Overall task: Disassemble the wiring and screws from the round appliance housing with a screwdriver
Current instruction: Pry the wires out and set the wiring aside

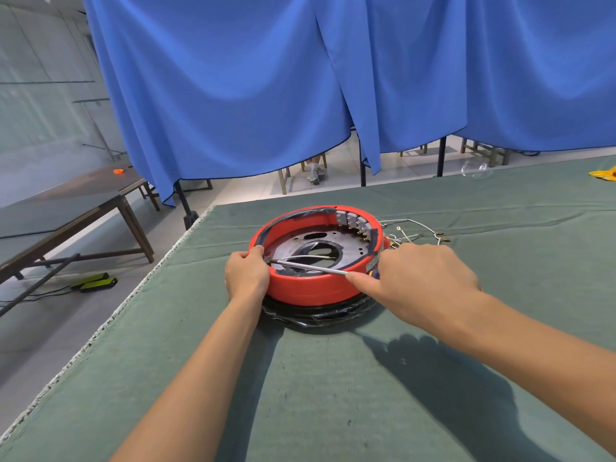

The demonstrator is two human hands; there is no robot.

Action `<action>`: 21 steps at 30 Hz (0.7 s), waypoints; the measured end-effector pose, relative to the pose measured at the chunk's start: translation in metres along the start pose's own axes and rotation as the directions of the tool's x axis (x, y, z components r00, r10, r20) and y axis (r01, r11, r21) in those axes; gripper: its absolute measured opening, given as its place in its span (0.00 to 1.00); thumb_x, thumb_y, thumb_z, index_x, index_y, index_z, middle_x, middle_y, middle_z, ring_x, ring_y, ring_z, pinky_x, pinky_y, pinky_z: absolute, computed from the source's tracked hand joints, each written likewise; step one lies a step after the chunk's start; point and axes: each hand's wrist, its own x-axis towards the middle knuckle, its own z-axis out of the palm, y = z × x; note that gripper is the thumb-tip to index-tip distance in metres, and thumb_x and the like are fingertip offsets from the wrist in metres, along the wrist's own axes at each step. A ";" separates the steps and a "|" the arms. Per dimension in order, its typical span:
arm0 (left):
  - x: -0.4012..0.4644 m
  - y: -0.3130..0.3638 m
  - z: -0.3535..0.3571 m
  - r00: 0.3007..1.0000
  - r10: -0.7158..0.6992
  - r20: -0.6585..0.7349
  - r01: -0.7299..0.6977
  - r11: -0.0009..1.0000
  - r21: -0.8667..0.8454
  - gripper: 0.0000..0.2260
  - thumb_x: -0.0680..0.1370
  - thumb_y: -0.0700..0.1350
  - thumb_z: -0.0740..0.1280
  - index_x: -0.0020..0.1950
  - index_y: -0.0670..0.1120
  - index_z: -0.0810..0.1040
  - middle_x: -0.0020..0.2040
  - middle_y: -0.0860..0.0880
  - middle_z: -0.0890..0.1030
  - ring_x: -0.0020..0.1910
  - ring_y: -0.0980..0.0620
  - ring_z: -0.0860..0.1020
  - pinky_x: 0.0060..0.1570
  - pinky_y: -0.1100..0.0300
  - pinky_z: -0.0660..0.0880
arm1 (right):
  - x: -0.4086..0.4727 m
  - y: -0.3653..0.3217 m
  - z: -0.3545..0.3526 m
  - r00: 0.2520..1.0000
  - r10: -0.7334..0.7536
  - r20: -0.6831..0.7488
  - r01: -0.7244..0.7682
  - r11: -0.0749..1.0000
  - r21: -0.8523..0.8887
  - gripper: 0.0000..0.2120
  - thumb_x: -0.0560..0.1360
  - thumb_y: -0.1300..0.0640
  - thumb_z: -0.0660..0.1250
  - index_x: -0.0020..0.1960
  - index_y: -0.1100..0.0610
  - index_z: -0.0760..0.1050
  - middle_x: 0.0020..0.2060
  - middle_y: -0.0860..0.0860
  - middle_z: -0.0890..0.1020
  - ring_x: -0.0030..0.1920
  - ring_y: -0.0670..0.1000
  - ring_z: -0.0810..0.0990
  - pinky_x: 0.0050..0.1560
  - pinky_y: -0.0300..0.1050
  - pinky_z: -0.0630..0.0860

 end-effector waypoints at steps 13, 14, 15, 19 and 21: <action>0.001 -0.001 0.001 1.000 0.010 -0.002 -0.010 1.000 -0.005 0.11 0.76 0.50 0.63 0.48 0.43 0.76 0.49 0.43 0.79 0.50 0.42 0.76 0.50 0.51 0.70 | 0.002 0.001 -0.002 1.000 -0.004 0.006 0.004 1.000 -0.010 0.31 0.78 0.33 0.47 0.28 0.55 0.64 0.26 0.50 0.69 0.25 0.49 0.66 0.24 0.43 0.57; 0.001 -0.001 0.001 1.000 0.014 -0.002 -0.014 1.000 -0.004 0.11 0.76 0.50 0.63 0.47 0.42 0.76 0.48 0.43 0.79 0.50 0.42 0.76 0.49 0.52 0.70 | 0.002 0.001 -0.002 1.000 -0.004 0.005 0.004 1.000 -0.009 0.31 0.78 0.33 0.47 0.28 0.55 0.64 0.26 0.50 0.69 0.25 0.49 0.66 0.24 0.43 0.57; 0.002 -0.001 0.001 1.000 0.015 -0.002 -0.015 1.000 -0.003 0.11 0.76 0.50 0.63 0.47 0.42 0.76 0.48 0.43 0.79 0.50 0.42 0.76 0.49 0.52 0.70 | 0.002 0.001 -0.003 1.000 -0.007 0.003 0.007 1.000 -0.009 0.31 0.78 0.33 0.47 0.28 0.55 0.64 0.25 0.50 0.69 0.25 0.49 0.66 0.24 0.43 0.57; 0.002 -0.002 0.001 1.000 0.003 -0.005 -0.003 1.000 -0.003 0.11 0.76 0.50 0.63 0.48 0.43 0.75 0.50 0.42 0.79 0.51 0.42 0.76 0.52 0.50 0.71 | 0.003 0.001 -0.003 1.000 -0.018 -0.004 0.018 1.000 -0.004 0.31 0.78 0.33 0.48 0.27 0.55 0.64 0.25 0.50 0.68 0.24 0.49 0.66 0.24 0.43 0.57; 0.003 -0.002 0.001 1.000 -0.002 -0.009 0.002 1.000 -0.005 0.11 0.76 0.50 0.63 0.48 0.43 0.76 0.51 0.42 0.79 0.52 0.41 0.76 0.53 0.50 0.71 | 0.002 0.001 -0.002 1.000 -0.017 -0.006 0.017 1.000 -0.009 0.31 0.78 0.33 0.48 0.27 0.55 0.63 0.25 0.50 0.68 0.24 0.49 0.65 0.24 0.43 0.57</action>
